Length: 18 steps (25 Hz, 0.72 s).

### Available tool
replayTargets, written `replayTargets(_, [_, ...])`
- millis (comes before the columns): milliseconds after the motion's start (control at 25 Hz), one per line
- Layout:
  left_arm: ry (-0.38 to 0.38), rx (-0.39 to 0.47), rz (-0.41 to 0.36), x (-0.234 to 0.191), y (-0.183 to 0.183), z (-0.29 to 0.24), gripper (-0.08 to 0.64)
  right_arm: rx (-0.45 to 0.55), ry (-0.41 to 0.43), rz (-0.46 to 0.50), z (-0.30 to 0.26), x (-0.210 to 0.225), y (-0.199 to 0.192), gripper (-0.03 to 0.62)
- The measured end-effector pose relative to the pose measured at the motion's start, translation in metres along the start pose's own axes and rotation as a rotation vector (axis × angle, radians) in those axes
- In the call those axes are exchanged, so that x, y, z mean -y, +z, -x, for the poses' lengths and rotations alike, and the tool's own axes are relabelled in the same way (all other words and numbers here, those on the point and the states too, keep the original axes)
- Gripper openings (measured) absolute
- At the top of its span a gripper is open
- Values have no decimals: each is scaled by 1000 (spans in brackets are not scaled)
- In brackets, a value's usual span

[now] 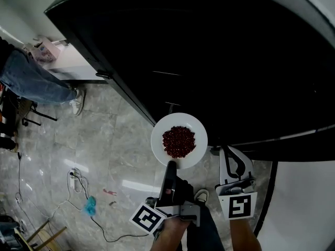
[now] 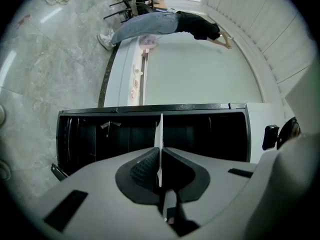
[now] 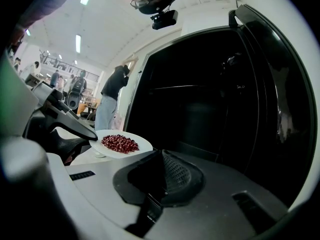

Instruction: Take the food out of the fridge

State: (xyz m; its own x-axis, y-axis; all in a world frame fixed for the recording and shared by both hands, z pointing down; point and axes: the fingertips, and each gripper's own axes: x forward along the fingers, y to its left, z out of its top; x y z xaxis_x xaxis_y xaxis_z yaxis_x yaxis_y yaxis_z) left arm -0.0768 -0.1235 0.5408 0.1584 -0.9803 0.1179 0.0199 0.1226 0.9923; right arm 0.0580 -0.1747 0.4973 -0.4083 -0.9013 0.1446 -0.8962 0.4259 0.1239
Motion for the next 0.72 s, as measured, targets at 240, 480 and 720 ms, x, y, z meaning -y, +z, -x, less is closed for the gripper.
replayTargets(240, [2,2,-4,4,4,6,26,-5,7,-5,-3,-5,2,21])
replayTargets(480, [-10,9,3,23,8,12,26,9,17,7,2,-8,20,23])
replayTargets(720, [-24,10,5,53,10,18,26,16,21,1,10,-9,43,23])
